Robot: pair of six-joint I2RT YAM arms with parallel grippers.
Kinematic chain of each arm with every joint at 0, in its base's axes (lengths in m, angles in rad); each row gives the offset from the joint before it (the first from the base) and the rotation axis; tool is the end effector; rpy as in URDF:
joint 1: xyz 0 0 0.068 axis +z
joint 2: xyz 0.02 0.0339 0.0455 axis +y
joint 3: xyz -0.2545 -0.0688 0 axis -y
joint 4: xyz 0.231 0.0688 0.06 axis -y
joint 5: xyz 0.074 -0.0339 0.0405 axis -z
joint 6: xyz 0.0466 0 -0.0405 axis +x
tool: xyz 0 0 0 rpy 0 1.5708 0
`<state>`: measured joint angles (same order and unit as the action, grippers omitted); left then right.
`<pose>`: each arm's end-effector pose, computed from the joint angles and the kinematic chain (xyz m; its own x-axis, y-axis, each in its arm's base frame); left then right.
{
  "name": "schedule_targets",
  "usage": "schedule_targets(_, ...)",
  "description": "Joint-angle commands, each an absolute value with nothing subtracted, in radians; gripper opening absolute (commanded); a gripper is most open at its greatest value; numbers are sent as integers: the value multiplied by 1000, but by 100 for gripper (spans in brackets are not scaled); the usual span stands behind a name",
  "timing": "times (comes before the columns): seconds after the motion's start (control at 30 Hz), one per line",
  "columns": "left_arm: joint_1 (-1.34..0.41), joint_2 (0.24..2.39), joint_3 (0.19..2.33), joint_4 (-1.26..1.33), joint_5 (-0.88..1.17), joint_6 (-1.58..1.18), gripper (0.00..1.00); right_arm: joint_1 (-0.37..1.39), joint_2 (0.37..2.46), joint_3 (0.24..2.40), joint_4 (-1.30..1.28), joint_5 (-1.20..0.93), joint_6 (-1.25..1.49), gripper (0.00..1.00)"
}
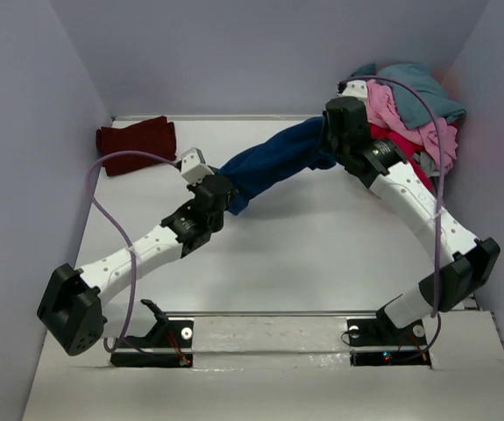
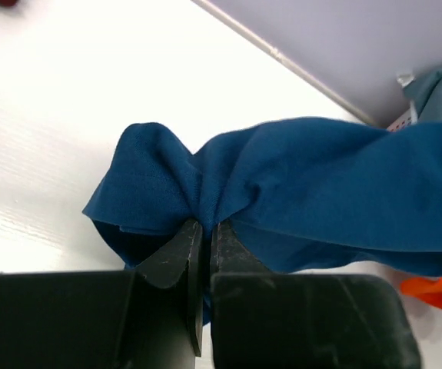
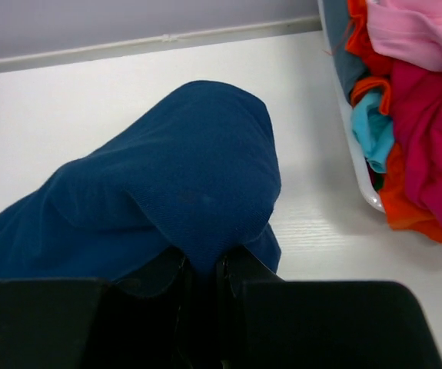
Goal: Fold and stack the t-shirts
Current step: Flatten out the tshirt
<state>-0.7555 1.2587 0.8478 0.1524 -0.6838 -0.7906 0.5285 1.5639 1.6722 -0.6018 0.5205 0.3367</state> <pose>0.2270 -0.1733 0.2903 -0.1927 -0.5754 -0.7948 -0.0711 0.8161 -0.5736 0.3072 0.1525 0.3984 -0.4057 0.0950 -0.9091 0.0792 0.9945 0.0686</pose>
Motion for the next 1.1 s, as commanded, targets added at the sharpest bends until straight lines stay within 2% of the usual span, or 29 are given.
schedule_targets(0.0,-747,1149,900,84,-813,-767,6,522,1467,1585,-607,575,351,7)
schedule_targets(0.13,-729,1072,908,61,-838,-756,6,522,1394,1523,-621,594,362,7)
schedule_targets(0.47,-669,1054,1028,-73,-879,-764,6,522,1299,1402,-660,572,403,7)
schedule_targets(0.57,-660,1058,1031,-84,-881,-772,14,522,1301,1370,-666,563,408,7)
schedule_targets(0.6,-660,1066,1014,-78,-874,-772,22,522,1313,1361,-660,561,413,7)
schedule_targets(0.63,-660,1072,1009,-78,-867,-781,26,522,1313,1352,-657,552,414,7)
schedule_targets(0.67,-650,1078,1005,-93,-859,-796,40,522,1327,1345,-658,548,420,10)
schedule_targets(0.73,-650,1083,979,-89,-841,-824,57,522,1338,1341,-655,534,428,28)
schedule_targets(0.77,-650,1080,970,-80,-838,-830,60,522,1344,1339,-647,516,429,35)
schedule_targets(0.8,-650,1071,948,-60,-836,-833,64,522,1344,1338,-640,506,431,54)
schedule_targets(0.87,-650,1065,931,-46,-841,-827,75,522,1345,1338,-631,502,425,74)
schedule_targets(0.9,-650,1065,928,-45,-845,-828,75,522,1345,1338,-629,502,425,80)
schedule_targets(0.93,-650,1068,927,-43,-848,-827,76,522,1347,1335,-618,499,420,95)
schedule_targets(0.97,-650,1071,927,-43,-848,-828,77,522,1356,1335,-612,497,417,100)
schedule_targets(1.07,-650,1083,923,-40,-825,-837,77,522,1385,1348,-626,492,425,100)
